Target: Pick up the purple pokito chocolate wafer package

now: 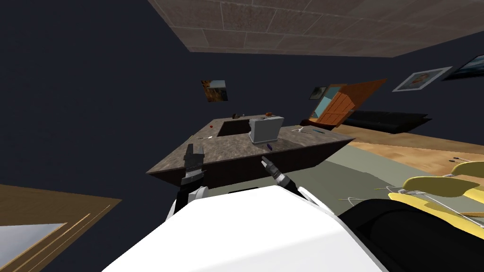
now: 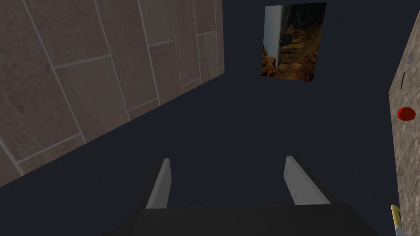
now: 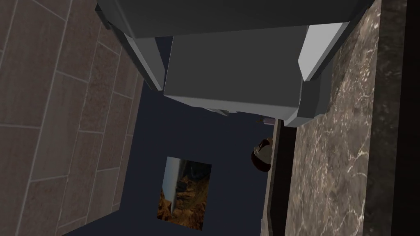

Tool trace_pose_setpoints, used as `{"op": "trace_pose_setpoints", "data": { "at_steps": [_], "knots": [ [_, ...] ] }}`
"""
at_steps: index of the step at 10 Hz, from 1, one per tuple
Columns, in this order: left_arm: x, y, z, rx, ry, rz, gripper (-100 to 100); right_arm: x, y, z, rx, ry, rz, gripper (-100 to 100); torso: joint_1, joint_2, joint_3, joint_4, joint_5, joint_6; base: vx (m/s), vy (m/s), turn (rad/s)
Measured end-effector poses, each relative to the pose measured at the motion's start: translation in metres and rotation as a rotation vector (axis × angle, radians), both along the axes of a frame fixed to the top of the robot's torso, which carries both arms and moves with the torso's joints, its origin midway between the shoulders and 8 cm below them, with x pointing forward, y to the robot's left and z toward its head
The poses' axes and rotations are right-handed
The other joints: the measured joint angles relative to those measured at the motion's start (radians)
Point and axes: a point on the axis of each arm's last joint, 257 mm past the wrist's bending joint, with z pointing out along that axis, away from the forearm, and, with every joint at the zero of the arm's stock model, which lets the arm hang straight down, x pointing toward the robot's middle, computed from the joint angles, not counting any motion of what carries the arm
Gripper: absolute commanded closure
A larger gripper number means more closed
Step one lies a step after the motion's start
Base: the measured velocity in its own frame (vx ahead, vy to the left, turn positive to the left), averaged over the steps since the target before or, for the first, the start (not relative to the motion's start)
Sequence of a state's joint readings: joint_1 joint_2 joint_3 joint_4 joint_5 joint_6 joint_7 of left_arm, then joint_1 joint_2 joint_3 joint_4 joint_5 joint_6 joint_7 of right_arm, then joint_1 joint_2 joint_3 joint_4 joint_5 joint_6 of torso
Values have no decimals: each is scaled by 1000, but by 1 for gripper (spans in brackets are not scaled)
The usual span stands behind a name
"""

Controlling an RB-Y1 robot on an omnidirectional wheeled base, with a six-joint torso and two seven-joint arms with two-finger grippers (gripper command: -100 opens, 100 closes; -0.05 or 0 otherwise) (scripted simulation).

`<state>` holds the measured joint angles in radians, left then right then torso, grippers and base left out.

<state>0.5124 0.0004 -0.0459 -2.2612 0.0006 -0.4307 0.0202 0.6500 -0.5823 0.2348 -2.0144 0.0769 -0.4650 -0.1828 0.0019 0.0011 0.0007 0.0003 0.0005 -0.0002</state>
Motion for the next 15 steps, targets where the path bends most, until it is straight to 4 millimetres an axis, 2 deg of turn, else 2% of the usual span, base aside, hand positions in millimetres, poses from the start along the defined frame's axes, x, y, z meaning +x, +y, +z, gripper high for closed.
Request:
{"op": "trace_pose_setpoints", "data": {
  "at_steps": [6, 9, 10, 12, 13, 15],
  "knots": [
    [0, 0, 0, 0, 0, 0, 0, -47, -20, -77, -82, 230, 72, -100, -1, 0, 0, 0, 0, 0, 0, 30, 167],
    [0, 0, 0, 0, 0, 0, 0, -73, -32, -107, -125, 340, 97, -100, -2, 0, 0, 0, 0, 1, 4, 16, 112],
    [0, 0, 0, 0, 0, 0, 0, -75, -37, -110, -140, 349, 107, -100, -2, 0, 0, 0, 0, 1, 3, 21, 221],
    [0, 0, 0, 0, 0, 0, 0, -91, -53, -127, -167, 420, 119, -100, -2, -1, 0, 0, 0, 1, 9, 14, 213],
    [0, 0, 0, 0, 0, 0, 0, -107, -63, -140, -181, 469, 121, -100, -2, -1, -1, 0, 0, 0, 10, 7, 113],
    [0, 0, 0, 0, 0, 0, 0, -122, -79, -153, -213, 542, 133, -100, -2, -1, -1, 0, 0, 0, 11, 8, 174]
  ]
}}
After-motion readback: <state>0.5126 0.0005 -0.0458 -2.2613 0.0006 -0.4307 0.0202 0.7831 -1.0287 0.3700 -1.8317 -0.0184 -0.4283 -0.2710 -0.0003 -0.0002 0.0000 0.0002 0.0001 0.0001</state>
